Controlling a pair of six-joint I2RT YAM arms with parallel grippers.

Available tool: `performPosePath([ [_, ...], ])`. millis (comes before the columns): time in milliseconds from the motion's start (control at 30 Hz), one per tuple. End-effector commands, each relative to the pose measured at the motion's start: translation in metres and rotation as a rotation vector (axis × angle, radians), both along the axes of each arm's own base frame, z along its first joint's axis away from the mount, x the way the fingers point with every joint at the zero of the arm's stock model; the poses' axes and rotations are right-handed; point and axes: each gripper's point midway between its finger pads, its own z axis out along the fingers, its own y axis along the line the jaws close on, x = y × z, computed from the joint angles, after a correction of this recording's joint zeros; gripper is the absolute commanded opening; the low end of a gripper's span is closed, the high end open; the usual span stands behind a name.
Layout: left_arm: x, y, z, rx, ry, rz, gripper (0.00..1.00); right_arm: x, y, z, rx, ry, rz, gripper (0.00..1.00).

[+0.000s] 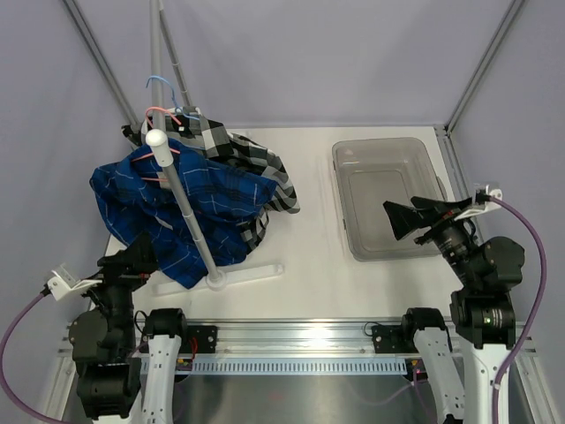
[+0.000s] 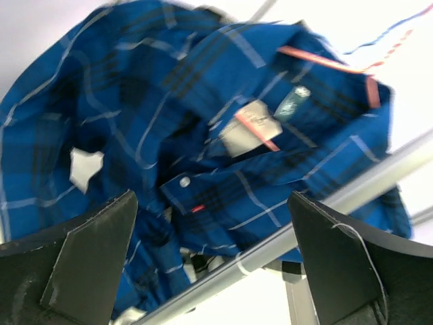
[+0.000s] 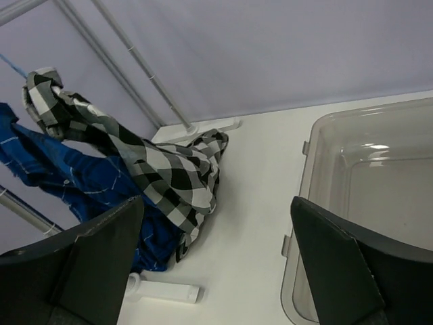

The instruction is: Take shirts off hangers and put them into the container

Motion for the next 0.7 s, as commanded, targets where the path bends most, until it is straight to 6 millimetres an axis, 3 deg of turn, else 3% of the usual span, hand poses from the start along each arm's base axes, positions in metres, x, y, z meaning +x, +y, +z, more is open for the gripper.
performPosePath([
  [0,-0.029,0.009,-0.005,-0.073,-0.058,0.046,0.99,0.007,0.032,0.029,-0.019,-0.083,0.223,0.99],
  [67,-0.026,0.009,-0.003,-0.080,-0.049,0.042,0.99,0.000,0.056,0.039,0.001,-0.072,0.422,0.99],
  [167,-0.012,0.010,-0.012,-0.092,0.057,0.050,0.99,0.032,0.074,0.073,0.014,-0.089,0.585,0.96],
  [233,-0.002,0.010,-0.019,-0.089,0.127,0.049,0.99,0.032,0.101,0.073,-0.007,-0.023,0.680,0.95],
  [267,0.005,0.009,-0.025,-0.084,0.171,0.048,0.99,0.045,0.110,0.087,-0.072,-0.071,0.675,0.95],
  [300,0.008,0.008,-0.027,-0.075,0.187,0.039,0.98,0.036,0.133,0.089,-0.088,-0.071,0.750,0.95],
  [333,0.011,0.004,-0.028,-0.064,0.196,0.017,0.96,0.036,0.141,0.088,-0.102,-0.057,0.775,0.95],
  [467,0.016,0.003,-0.033,-0.029,0.239,0.004,0.94,0.050,0.166,0.096,-0.128,-0.098,0.833,0.94],
  [667,0.020,-0.005,-0.035,0.009,0.203,-0.049,0.94,0.038,0.208,0.094,-0.192,-0.209,0.976,0.93],
])
